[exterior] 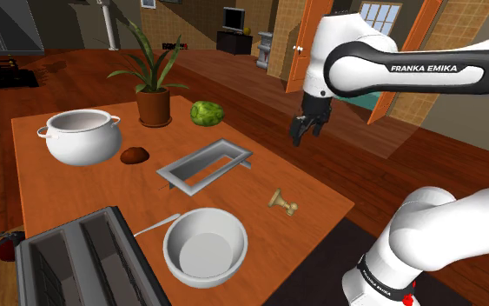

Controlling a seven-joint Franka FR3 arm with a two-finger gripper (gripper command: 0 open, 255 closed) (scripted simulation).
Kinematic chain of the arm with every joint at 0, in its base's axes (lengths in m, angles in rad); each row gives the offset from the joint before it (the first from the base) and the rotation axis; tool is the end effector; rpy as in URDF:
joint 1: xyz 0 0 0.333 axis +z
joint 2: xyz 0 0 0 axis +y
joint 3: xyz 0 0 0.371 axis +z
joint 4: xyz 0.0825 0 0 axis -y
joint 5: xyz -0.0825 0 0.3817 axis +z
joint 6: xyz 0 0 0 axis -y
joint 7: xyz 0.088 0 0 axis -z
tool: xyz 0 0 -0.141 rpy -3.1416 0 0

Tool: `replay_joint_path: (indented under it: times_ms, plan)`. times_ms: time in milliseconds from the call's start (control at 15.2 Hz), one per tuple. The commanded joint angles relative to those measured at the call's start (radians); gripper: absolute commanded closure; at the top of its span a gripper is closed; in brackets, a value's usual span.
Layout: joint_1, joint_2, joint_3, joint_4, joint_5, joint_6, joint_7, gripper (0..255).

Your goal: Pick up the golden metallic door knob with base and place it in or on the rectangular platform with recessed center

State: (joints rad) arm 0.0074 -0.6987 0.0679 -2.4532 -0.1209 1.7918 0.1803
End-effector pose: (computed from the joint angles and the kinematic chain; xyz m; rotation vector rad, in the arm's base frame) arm 0.3082 0.0133 0.5448 2.9804 -0.1427 0.0818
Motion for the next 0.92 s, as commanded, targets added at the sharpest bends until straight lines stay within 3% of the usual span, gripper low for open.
replay_joint_path:
  times_ms: [0, 858]
  plan:
    - [0.009, 0.021, 0.015, -0.047, -0.002, 0.05, 0.009, 0]
    - [0.037, 0.293, 0.111, -0.268, -0.069, 0.415, 0.09, 0]
